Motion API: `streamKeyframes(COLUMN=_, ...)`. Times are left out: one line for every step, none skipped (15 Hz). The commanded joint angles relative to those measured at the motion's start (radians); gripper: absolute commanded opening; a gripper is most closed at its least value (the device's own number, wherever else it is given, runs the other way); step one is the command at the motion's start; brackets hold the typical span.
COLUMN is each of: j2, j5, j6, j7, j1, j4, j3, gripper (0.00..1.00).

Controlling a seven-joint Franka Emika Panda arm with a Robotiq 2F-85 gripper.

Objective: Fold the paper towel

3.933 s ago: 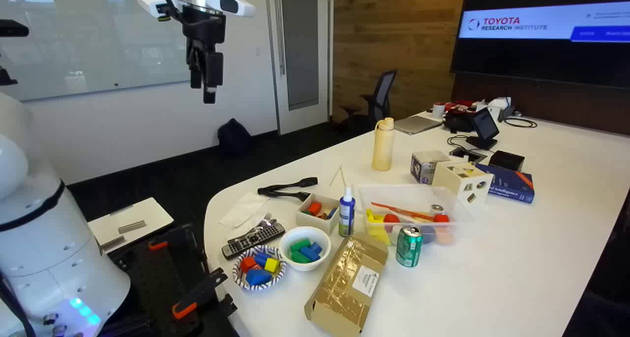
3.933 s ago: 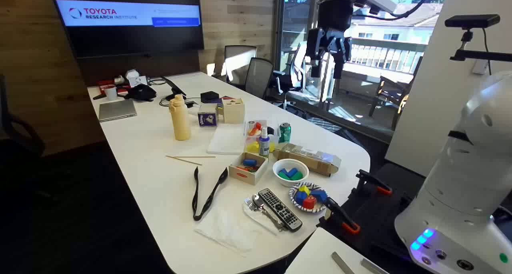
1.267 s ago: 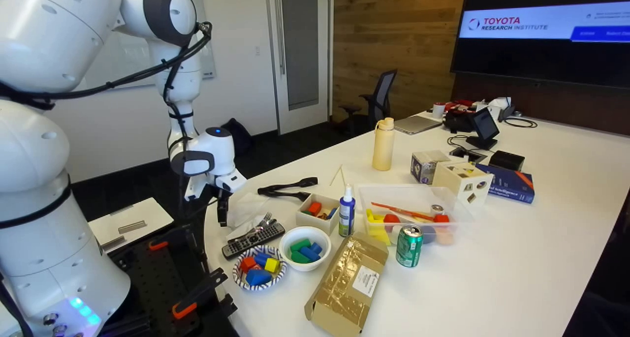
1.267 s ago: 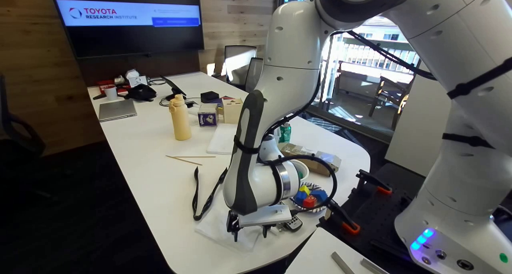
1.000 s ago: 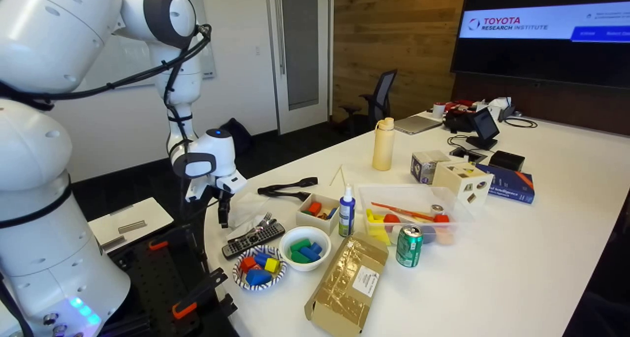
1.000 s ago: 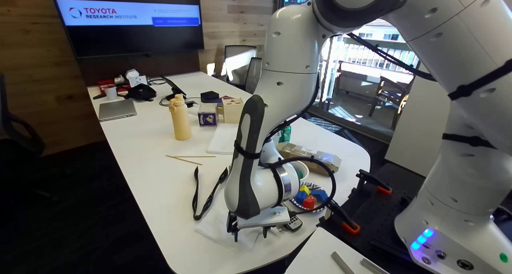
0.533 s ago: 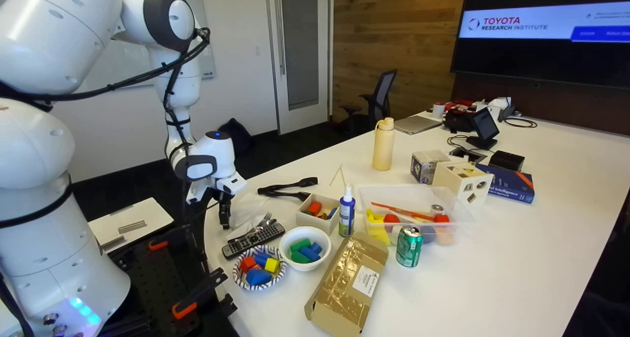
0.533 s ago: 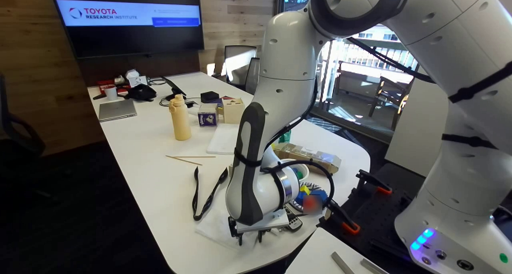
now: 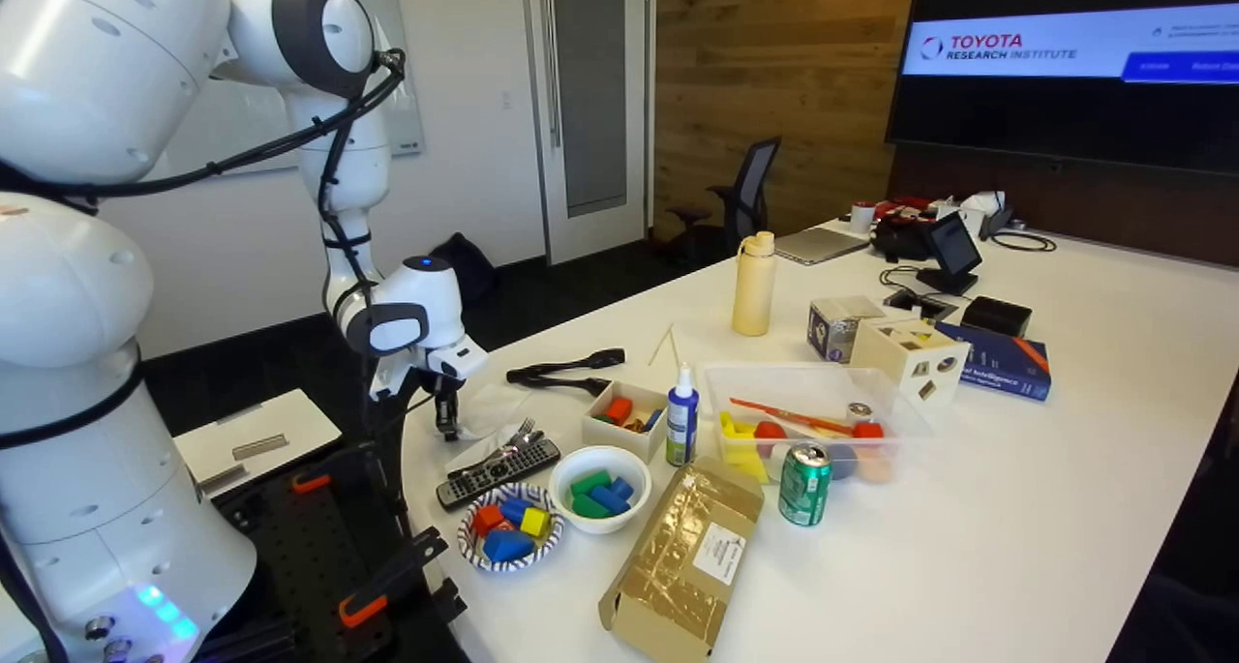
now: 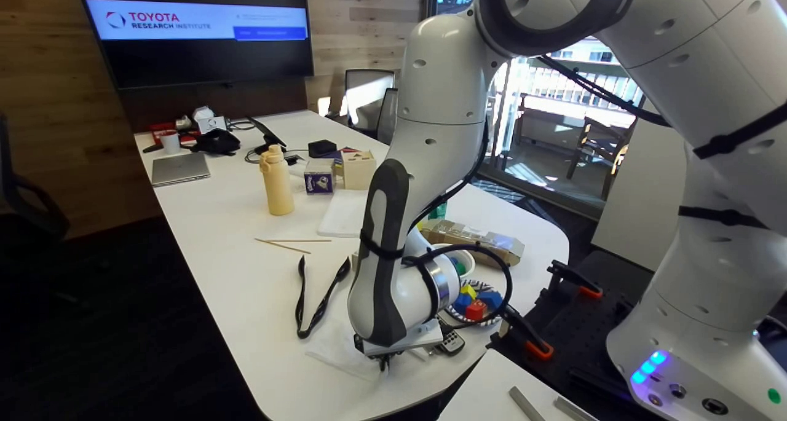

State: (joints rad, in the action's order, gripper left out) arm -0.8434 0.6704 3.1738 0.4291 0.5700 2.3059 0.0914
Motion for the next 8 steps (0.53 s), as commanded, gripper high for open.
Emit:
streamKeyframes(j2=0.042, j5=-0.047, j6=-0.057, j7=0.063, j1=0.080, j4=0.010, j3=-0.082, gripper=0.00)
streamKeyframes(j2=0.051, j5=-0.062, j6=-0.082, j7=0.066, j1=0.102, j4=0.009, j3=-0.107, gripper=0.00)
streamKeyframes(j2=0.060, j5=-0.080, j6=-0.114, j7=0.073, j1=0.122, j4=0.008, j3=-0.133, gripper=0.00)
streamKeyframes(j2=0.076, j5=-0.106, j6=-0.157, j7=0.090, j1=0.146, j4=0.008, j3=-0.162, gripper=0.00)
streamKeyframes(j2=0.092, j5=-0.143, j6=-0.208, j7=0.107, j1=0.165, j4=0.005, j3=-0.190, gripper=0.00)
streamKeyframes(j2=0.104, j5=-0.184, j6=-0.256, j7=0.125, j1=0.175, j4=-0.002, j3=-0.210, gripper=0.00)
streamKeyframes(j2=0.121, j5=-0.234, j6=-0.315, j7=0.151, j1=0.186, j4=-0.010, j3=-0.232, gripper=0.00)
streamKeyframes(j2=0.137, j5=-0.283, j6=-0.380, j7=0.177, j1=0.200, j4=-0.023, j3=-0.255, gripper=0.00)
